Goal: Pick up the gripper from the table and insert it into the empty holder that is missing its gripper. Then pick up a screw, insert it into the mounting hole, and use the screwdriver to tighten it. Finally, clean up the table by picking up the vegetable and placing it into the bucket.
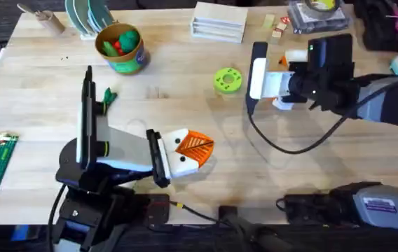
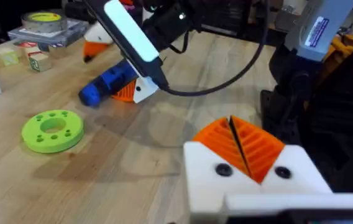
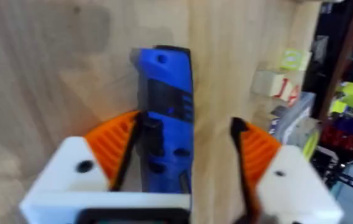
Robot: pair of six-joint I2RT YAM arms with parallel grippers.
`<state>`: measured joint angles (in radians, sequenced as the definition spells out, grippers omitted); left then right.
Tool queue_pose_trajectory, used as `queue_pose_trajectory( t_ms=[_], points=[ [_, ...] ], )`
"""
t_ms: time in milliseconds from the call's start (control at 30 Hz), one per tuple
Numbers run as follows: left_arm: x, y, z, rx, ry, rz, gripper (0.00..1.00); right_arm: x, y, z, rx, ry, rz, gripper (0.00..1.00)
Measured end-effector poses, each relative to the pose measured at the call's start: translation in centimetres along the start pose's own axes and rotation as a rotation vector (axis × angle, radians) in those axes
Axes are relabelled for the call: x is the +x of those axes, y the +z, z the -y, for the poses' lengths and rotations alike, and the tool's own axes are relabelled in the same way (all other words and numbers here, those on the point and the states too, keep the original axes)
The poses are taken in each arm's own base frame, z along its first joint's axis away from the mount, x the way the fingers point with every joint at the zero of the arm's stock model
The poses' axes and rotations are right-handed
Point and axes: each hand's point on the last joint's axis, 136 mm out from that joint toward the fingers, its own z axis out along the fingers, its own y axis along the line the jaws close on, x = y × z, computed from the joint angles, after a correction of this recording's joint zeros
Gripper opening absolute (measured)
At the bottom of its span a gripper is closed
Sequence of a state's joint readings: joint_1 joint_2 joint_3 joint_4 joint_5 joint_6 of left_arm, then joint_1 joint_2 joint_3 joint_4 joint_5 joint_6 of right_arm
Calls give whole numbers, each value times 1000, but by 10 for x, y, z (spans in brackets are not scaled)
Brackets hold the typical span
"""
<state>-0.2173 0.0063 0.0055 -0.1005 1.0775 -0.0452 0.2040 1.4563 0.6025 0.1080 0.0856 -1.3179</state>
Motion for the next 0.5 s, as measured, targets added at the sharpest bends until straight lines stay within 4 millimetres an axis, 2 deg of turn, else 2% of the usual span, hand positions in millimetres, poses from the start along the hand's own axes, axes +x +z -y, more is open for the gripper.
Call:
queue_pose_trajectory(
  t_ms=[33,67,233,267,333,400,433,467,500],
  points=[
    [0,0,0,0,0,0,15,-2,-1,5,10,-5,0,939],
    [0,0,0,0,0,0,15,-3,-1,7,10,-6,1,973],
    [0,0,0,0,1,0,23,-7,-2,3,-4,6,-2,991],
    [0,0,0,0,-1,0,105,-8,-2,2,-5,22,-3,991],
    [0,0,0,0,3,0,337,-9,-2,1,-7,70,-5,990],
    [0,0,0,0,4,0,653,-11,-2,1,-8,137,-1,991],
    [0,0,0,0,4,0,779,-12,-2,1,-8,173,0,991],
    [0,0,0,0,2,0,855,-12,-2,0,-9,218,0,991],
    [0,0,0,0,0,0,881,-12,-2,0,-9,254,0,991]
  ],
)
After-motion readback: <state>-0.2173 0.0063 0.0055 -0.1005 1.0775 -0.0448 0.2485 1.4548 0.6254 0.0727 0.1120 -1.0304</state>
